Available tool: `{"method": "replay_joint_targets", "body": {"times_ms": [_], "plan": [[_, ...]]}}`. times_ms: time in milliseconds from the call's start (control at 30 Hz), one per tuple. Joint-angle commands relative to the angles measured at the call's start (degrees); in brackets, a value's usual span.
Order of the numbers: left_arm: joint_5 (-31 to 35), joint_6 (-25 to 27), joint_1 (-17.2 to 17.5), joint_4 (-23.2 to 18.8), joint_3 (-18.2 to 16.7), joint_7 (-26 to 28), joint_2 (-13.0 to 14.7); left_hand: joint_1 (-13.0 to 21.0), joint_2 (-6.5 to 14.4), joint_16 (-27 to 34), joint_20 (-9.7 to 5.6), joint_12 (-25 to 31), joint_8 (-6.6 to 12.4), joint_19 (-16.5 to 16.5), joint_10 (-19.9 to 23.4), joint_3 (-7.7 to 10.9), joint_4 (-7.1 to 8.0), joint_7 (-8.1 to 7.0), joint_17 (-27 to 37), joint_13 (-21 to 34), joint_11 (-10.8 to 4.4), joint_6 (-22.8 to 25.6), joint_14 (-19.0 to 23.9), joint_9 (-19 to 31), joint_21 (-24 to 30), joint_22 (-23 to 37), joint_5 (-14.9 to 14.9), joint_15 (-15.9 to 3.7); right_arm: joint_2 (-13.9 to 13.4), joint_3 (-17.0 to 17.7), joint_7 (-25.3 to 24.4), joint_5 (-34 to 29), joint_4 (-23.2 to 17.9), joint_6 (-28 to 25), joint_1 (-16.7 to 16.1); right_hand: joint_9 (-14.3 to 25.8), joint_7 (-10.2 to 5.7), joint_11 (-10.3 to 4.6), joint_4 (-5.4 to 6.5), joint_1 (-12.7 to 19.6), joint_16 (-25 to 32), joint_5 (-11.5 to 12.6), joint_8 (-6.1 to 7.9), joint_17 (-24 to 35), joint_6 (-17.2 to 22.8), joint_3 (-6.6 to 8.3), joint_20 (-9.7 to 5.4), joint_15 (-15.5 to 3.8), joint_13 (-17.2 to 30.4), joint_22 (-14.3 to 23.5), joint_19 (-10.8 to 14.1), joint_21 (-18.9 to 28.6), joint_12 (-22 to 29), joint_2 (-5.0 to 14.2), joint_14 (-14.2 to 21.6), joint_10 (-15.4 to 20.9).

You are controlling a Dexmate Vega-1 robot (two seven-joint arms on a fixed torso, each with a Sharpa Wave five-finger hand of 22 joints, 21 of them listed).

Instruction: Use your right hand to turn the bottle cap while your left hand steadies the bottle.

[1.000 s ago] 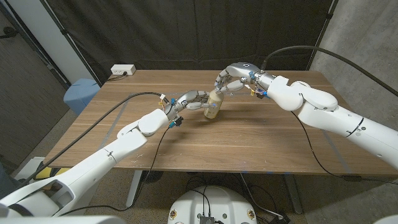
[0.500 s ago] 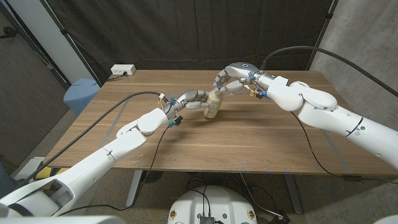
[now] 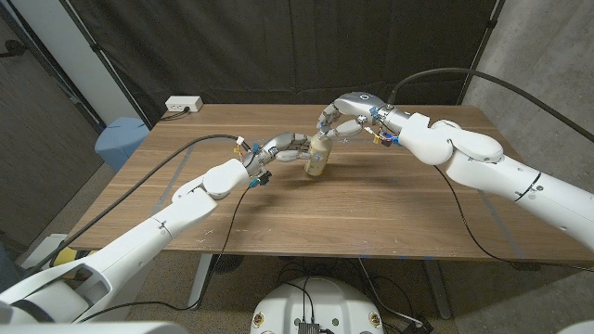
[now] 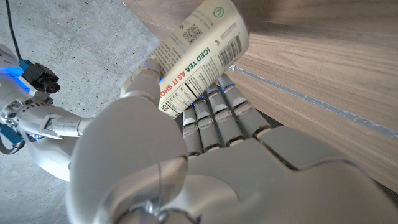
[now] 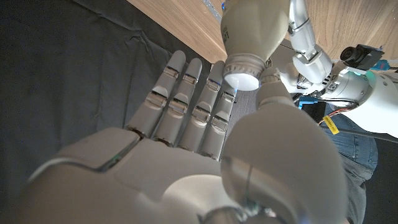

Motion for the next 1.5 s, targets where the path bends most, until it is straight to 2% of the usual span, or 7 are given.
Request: {"method": "replay_joint_targets", "body": {"times_ms": [33,367,600,900,1500], "plan": [[-2.08,-1.12,-0.92,1.17,-0.11,-3.1,-0.08,0.91,1.13,0.42,-0.09,0.34,0.45,0.63,0.42,0.92,0.78,0.05,0.14,0.11,-0.18,0.48,0.62,0.06,0.26,0.01,0.3,-1.51,0.25,-0.29,-1.15,-0.77,2.69,4.15,1.02,0.14,-3.45,-1.71,-0.18,7.07,0.03,0.39,0.15,0.15,4.64,0.79,-0.51,-6.13,0.25,0.3,-0.1,0.1,-0.05,5.89,-0.02,2.17],[-6.79,-1.94,-2.12,3.11,-0.56,-8.37,-0.73,0.72,1.11,0.53,-0.11,0.34,0.5,1.17,0.64,0.91,0.92,0.21,0.14,0.12,-0.07,0.73,1.22,0.07,0.48,0.02,0.27,-1.42,-0.1,-0.05,-3.14,-2.13,3.84,7.09,1.22,0.04,-3.34,-1.6,-0.39,8.63,0.09,0.43,0.25,0.27,5.54,1.35,-1.3,-6.56,0.4,0.39,-0.42,0.09,0.01,6.44,0.1,2.6],[-7.65,-1.09,-2.7,2.83,-1.02,-10.42,-0.24,0.66,1.09,0.55,0.01,0.42,0.54,1.45,1.02,0.94,0.98,0.28,0.14,0.12,0.06,0.92,1.54,0.07,0.6,0.02,0.26,-1.38,-0.4,0.09,-4.22,-2.95,4.45,9.05,1.42,0.03,-3.31,-1.53,-0.45,9.16,0.18,0.42,0.33,0.38,5.96,1.38,-1.51,-6.72,0.58,0.43,-0.33,0.19,0.1,6.4,0.16,2.72],[-7.76,0.21,-2.91,2.46,-1.17,-11.56,0.18,0.58,1.04,0.5,0.12,0.36,0.51,1.56,1.1,0.98,1.03,0.33,0.13,0.13,0.15,0.97,1.77,0.08,0.65,0.02,0.25,-1.34,-0.22,0.17,-6.6,-3.66,6.22,12.43,1.78,-0.15,-3.21,-1.35,-0.38,10.35,0.85,0.46,0.79,0.77,7.99,0.87,-2.39,-6.79,1.11,0.55,1.19,0.99,0.51,5.78,1.33,3.22],[-9.02,1.72,-4.24,3.65,-1.15,-15.32,0.48,0.42,0.97,0.34,0.24,0.23,0.42,1.68,1.15,1.02,1.13,0.57,0.12,0.14,0.27,0.99,1.91,0.08,0.7,0.02,0.24,-1.14,-1.8,1.26,-7.38,-4.17,6.89,15.29,1.83,-0.22,-3.17,-1.22,0.59,11.19,0.67,1.11,0.68,0.73,9.05,-0.04,-3.31,-6.72,1.74,0.82,0.96,1.34,0.38,5.32,2.05,2.39]]}}
